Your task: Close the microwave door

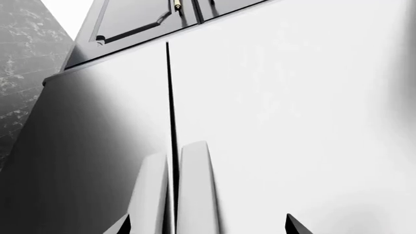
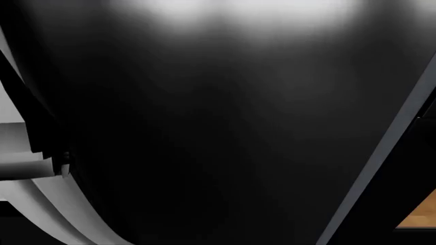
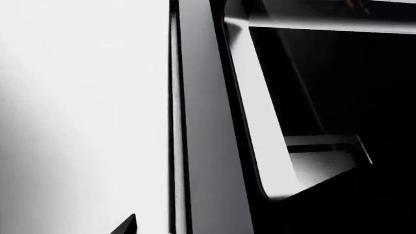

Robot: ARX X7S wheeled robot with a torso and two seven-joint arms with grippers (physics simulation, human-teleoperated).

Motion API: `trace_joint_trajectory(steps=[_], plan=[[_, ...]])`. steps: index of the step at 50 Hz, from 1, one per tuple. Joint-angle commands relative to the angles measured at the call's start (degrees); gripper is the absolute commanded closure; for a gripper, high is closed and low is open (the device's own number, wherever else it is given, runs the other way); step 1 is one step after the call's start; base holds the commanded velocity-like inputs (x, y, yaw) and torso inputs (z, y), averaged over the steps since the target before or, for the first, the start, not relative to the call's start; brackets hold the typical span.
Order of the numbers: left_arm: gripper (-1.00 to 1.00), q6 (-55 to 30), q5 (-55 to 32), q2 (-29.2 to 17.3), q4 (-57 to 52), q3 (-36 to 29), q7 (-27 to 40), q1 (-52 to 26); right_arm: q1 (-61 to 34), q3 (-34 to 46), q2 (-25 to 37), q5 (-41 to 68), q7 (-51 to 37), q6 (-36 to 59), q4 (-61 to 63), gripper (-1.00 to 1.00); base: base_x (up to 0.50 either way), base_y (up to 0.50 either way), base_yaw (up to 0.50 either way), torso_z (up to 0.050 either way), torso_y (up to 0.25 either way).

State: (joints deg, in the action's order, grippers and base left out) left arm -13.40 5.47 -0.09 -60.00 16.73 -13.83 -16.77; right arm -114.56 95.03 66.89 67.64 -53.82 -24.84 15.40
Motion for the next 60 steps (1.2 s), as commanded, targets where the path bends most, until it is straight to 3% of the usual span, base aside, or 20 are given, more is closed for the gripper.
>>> trace_joint_trajectory(steps=[1, 60], plan=[[-1.00, -0.3, 0.2, 0.0, 0.0, -0.2, 0.0, -0.5, -1.9, -0.9, -1.3, 1.2, 2.2, 2.4, -2.3, -1.00, 0.00, 0.00, 0.00, 0.000, 0.000], [-1.00, -1.2, 0.9, 0.0, 0.0, -0.4, -0.2, -1.0, 3.8, -4.0, 2.1, 5.5, 2.2, -2.9, -5.4, -1.00, 0.00, 0.00, 0.00, 0.000, 0.000]])
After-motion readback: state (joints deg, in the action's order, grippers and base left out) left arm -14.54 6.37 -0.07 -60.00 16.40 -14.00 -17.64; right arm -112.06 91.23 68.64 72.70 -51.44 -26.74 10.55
